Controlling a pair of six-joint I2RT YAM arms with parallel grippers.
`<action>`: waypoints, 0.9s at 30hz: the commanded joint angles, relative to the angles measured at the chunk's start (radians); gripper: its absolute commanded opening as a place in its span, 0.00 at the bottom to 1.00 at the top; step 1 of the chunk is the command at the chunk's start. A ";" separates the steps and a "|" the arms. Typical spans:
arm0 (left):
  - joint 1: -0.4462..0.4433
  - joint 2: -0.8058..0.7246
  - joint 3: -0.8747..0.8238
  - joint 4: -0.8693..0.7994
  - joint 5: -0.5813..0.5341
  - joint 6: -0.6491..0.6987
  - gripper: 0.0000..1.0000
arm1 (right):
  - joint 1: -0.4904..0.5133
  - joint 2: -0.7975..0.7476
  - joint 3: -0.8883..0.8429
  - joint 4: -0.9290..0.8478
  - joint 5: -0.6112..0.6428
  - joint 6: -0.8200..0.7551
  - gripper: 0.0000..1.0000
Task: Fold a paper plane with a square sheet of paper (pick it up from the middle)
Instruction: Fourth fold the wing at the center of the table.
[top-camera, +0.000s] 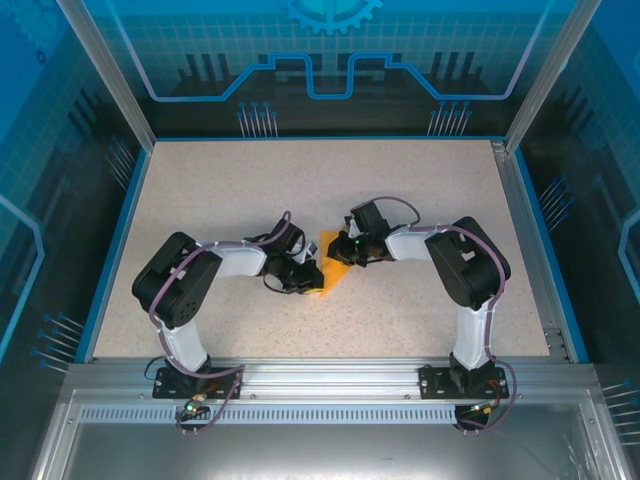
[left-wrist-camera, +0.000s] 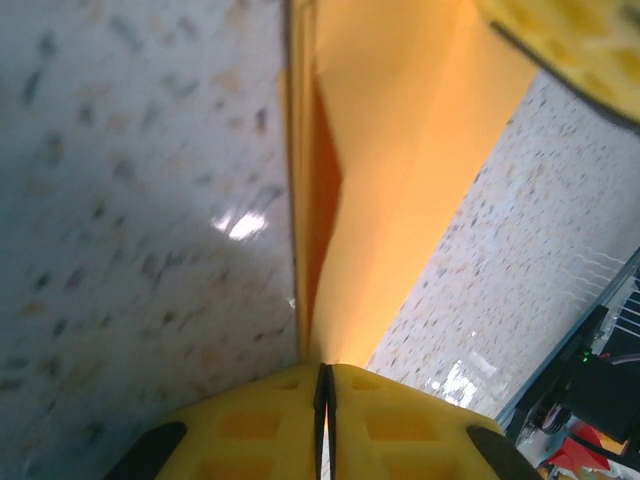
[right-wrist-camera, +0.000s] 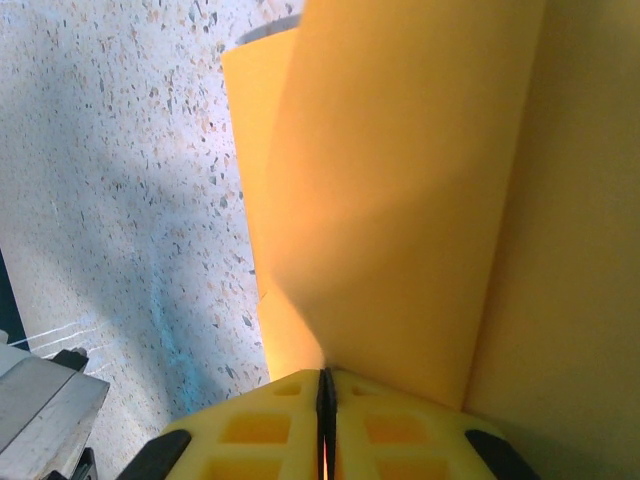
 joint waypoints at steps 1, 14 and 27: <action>-0.007 -0.050 -0.016 -0.101 -0.030 0.020 0.12 | 0.008 0.114 -0.044 -0.132 0.093 -0.016 0.11; -0.017 -0.102 0.052 0.046 0.066 -0.084 0.15 | 0.011 0.115 -0.039 -0.134 0.095 -0.013 0.11; -0.040 0.051 0.045 -0.038 -0.009 -0.065 0.13 | 0.012 0.119 -0.041 -0.140 0.097 -0.018 0.11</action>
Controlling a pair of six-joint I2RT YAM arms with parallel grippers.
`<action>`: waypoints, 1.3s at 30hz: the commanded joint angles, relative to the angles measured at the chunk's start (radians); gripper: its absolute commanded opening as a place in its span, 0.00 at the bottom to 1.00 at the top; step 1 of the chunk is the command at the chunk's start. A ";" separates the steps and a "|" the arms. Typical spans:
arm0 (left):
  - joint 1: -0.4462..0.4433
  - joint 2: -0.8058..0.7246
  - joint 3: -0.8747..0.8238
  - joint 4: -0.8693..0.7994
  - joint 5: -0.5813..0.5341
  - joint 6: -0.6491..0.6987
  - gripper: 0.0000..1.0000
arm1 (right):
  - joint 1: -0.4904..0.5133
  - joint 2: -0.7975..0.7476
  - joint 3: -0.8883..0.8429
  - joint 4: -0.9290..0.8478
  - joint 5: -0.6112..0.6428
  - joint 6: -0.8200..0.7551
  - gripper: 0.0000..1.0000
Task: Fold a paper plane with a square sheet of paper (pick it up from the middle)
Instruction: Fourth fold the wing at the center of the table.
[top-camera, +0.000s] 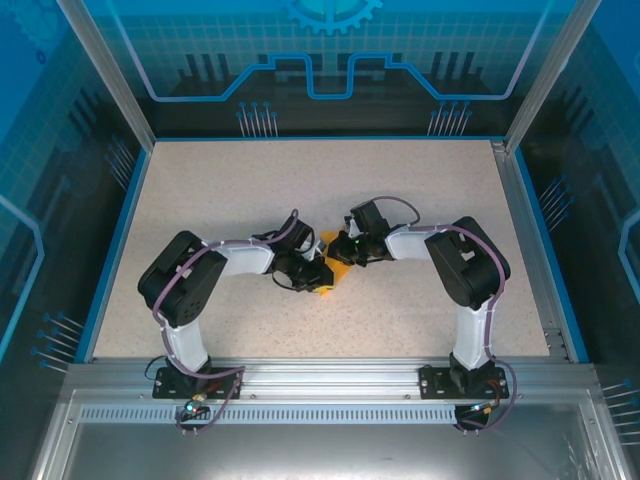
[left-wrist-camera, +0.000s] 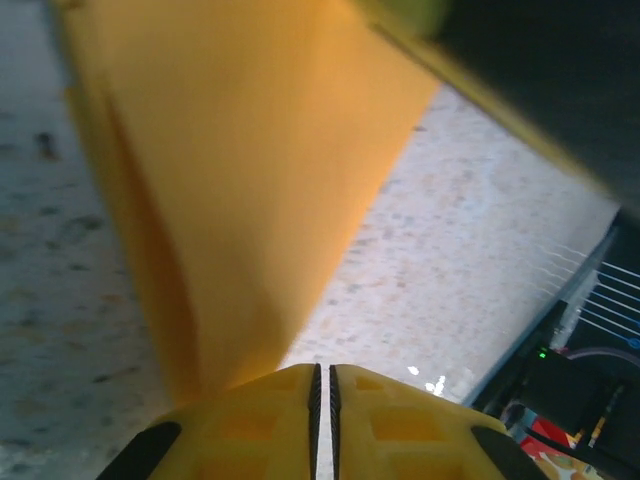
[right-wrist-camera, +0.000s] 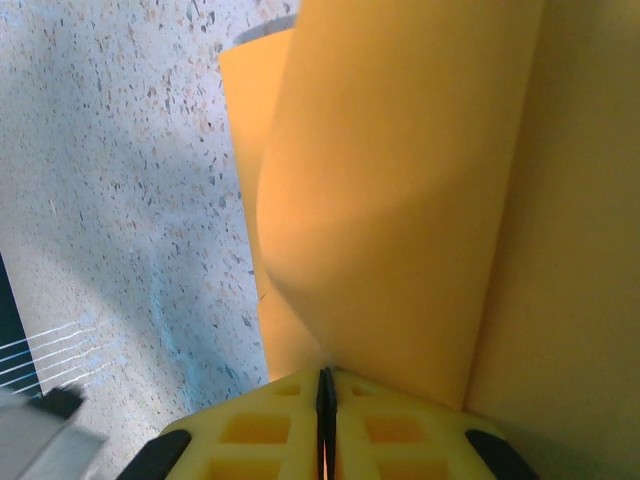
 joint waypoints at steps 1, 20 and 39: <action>0.003 0.013 -0.031 -0.062 -0.045 0.014 0.13 | 0.012 0.117 -0.048 -0.133 0.099 -0.019 0.11; 0.015 -0.225 -0.212 0.132 0.093 -0.043 0.13 | 0.010 0.120 -0.041 -0.148 0.101 -0.025 0.11; 0.063 -0.008 -0.007 0.167 0.092 -0.094 0.21 | 0.014 0.120 -0.039 -0.138 0.096 -0.015 0.12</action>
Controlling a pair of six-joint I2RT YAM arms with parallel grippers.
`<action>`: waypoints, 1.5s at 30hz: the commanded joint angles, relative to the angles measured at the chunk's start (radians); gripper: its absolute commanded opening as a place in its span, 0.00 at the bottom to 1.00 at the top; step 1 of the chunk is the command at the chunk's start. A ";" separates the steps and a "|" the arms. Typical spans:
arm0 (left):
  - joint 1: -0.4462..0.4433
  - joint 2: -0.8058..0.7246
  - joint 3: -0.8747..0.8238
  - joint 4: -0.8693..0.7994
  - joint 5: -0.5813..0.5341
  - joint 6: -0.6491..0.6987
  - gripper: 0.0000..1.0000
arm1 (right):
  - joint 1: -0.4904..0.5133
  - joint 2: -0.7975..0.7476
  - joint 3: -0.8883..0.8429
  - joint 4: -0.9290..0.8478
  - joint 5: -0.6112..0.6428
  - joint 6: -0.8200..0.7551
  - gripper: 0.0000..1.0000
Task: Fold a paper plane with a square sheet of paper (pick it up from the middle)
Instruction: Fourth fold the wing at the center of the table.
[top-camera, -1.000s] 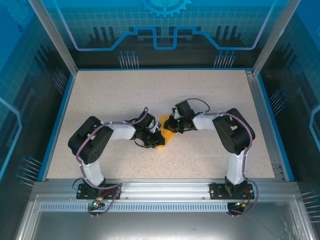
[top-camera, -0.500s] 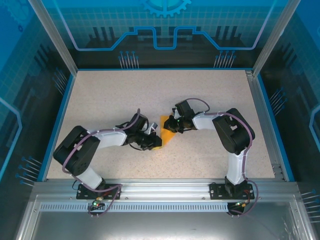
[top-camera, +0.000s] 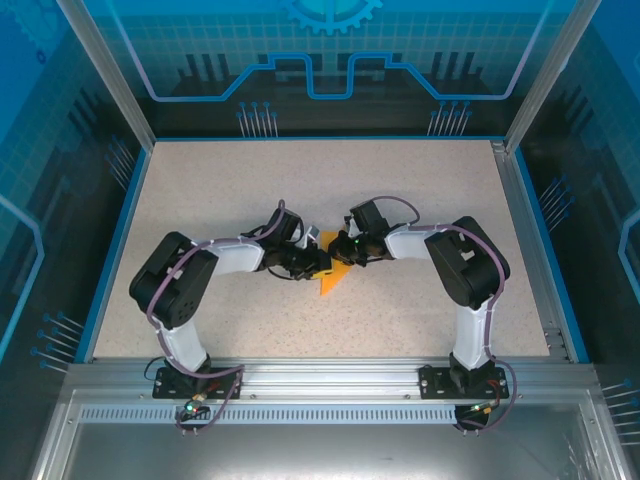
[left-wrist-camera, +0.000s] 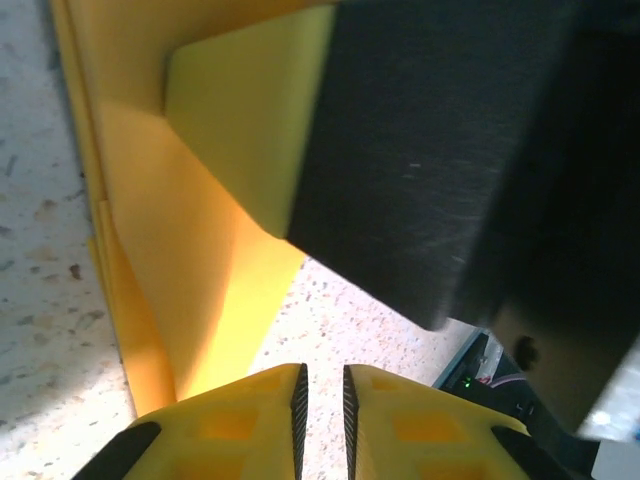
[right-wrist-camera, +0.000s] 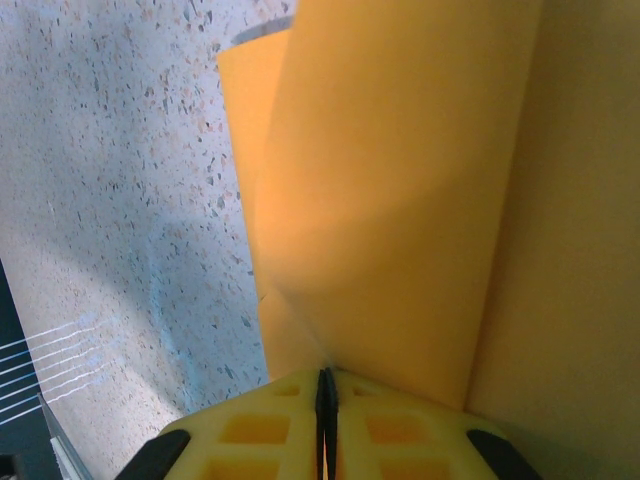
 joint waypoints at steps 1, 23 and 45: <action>-0.010 0.036 0.024 -0.010 0.031 -0.004 0.21 | 0.014 0.118 -0.048 -0.123 0.096 -0.014 0.12; -0.030 0.102 -0.046 -0.259 -0.180 0.121 0.01 | -0.076 -0.119 0.089 -0.195 -0.024 -0.216 0.17; -0.031 0.114 -0.028 -0.246 -0.164 0.112 0.00 | 0.053 0.005 -0.017 -0.036 -0.012 -0.187 0.00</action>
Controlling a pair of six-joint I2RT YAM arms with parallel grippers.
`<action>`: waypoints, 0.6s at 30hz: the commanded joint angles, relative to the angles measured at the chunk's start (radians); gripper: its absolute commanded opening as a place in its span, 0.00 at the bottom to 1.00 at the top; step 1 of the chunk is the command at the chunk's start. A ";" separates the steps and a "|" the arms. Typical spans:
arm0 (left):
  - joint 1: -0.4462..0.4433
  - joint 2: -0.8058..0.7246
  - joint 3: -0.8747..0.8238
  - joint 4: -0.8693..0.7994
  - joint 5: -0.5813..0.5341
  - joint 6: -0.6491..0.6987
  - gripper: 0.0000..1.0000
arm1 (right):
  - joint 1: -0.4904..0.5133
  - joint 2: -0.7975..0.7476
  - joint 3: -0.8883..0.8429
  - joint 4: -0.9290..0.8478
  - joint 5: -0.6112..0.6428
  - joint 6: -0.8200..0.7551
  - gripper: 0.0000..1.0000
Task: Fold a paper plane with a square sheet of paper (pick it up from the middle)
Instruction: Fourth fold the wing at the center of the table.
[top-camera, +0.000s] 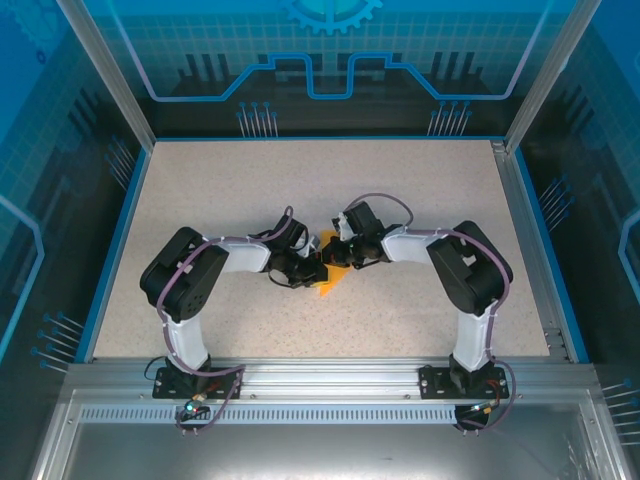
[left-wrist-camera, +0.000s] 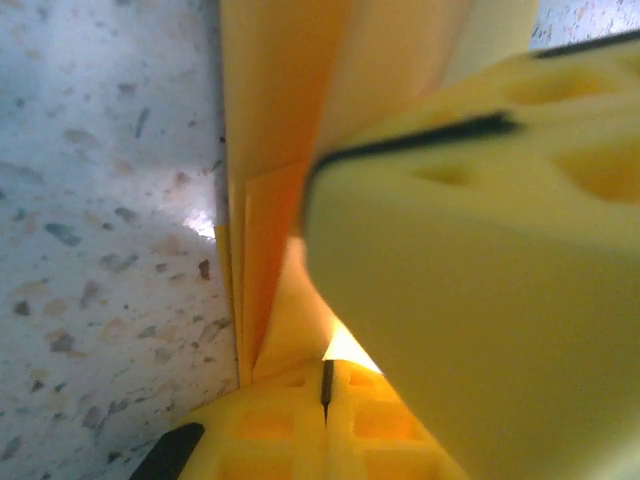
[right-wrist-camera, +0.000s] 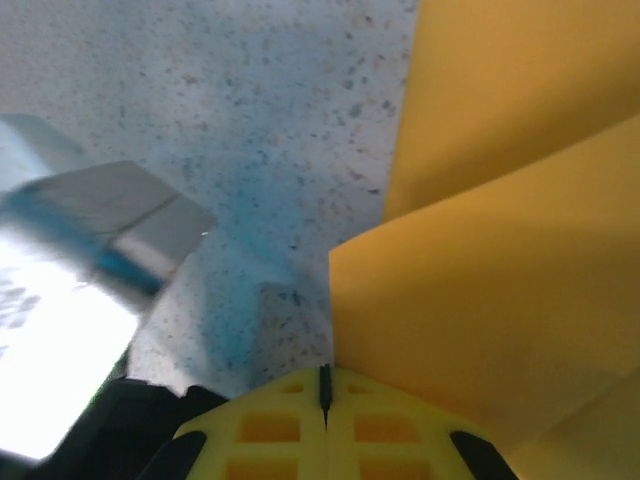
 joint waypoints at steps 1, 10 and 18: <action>-0.006 0.050 -0.039 -0.152 -0.089 0.005 0.00 | -0.005 0.060 -0.026 0.016 0.010 0.005 0.00; -0.006 0.056 -0.046 -0.159 -0.092 0.009 0.00 | -0.060 0.110 -0.049 0.115 0.023 0.016 0.00; -0.009 0.060 -0.065 -0.160 -0.097 0.013 0.00 | -0.141 0.130 0.006 0.123 -0.021 0.005 0.03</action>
